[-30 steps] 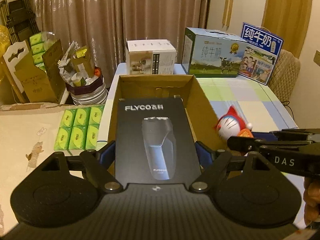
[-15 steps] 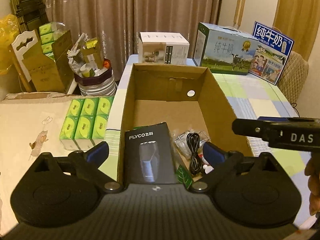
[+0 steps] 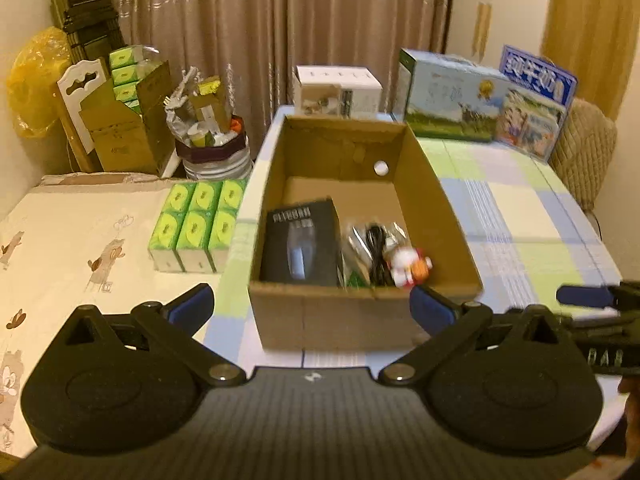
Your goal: Organize objects
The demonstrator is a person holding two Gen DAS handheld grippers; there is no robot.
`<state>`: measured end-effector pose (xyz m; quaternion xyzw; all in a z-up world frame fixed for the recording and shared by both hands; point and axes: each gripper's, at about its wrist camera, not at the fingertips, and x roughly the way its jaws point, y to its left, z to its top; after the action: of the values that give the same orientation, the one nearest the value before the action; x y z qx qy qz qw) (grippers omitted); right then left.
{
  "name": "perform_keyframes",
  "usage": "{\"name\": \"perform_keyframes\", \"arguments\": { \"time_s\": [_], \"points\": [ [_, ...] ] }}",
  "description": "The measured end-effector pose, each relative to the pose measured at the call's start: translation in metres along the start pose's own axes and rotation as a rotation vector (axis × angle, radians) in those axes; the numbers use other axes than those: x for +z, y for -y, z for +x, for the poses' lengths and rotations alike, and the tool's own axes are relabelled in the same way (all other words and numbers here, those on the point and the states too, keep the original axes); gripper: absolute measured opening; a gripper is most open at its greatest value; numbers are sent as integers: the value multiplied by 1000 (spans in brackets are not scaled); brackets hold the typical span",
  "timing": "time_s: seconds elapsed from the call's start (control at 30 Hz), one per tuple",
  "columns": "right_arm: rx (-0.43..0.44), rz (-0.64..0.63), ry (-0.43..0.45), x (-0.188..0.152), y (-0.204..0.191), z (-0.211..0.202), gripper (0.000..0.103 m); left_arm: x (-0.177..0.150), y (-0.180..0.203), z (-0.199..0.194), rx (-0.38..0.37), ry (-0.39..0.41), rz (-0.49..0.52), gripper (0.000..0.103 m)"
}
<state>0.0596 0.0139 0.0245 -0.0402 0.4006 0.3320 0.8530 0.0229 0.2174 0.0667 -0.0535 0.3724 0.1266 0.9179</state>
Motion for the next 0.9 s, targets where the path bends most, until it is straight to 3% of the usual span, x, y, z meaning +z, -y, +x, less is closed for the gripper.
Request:
{"name": "perform_keyframes", "arguments": {
  "time_s": [0.2,0.37,0.9],
  "points": [
    [-15,1,-26,-25,2,-14,79,-36,7,-11,-44,-49,-52,102],
    [-21,-1,-37,-34,0,-19,79,-56,15,-18,-26,-58,-64,102],
    [-25,-7,-39,-34,-1,-18,79,-62,23,-21,-11,-65,-48,102]
  ]
}}
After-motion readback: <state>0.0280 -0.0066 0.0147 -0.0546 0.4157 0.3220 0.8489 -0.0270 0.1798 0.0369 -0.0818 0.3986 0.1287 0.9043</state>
